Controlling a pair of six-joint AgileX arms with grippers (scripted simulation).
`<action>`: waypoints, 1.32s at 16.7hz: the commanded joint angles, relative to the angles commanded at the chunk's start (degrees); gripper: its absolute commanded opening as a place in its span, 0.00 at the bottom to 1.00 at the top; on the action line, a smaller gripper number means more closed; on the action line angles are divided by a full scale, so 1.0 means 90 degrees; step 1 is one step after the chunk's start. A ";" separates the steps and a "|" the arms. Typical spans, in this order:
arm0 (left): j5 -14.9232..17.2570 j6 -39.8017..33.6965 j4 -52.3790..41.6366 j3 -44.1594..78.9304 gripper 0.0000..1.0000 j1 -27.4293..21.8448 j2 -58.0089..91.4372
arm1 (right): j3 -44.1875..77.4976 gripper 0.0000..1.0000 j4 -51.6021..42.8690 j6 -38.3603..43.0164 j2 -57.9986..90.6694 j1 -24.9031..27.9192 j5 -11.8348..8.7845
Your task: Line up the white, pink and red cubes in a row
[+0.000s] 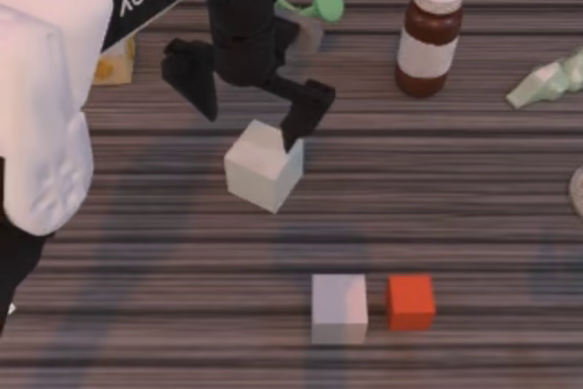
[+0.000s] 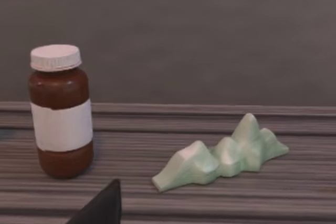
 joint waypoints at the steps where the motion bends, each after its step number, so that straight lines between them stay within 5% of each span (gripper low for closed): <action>1: -0.0027 -0.0016 0.0005 0.0126 1.00 -0.0005 0.0085 | -0.0075 1.00 0.0063 0.0042 -0.0103 -0.0036 0.0015; 9: -0.0038 -0.0009 0.0112 0.0070 1.00 0.0018 0.0119 | -0.0108 1.00 0.0092 0.0060 -0.0150 -0.0051 0.0023; 16: -0.0038 -0.0010 0.1860 -0.1397 1.00 0.0006 0.0357 | -0.0108 1.00 0.0092 0.0060 -0.0150 -0.0051 0.0023; 22: -0.0038 -0.0012 0.2065 -0.1592 1.00 0.0003 0.0405 | -0.0108 1.00 0.0092 0.0060 -0.0150 -0.0051 0.0023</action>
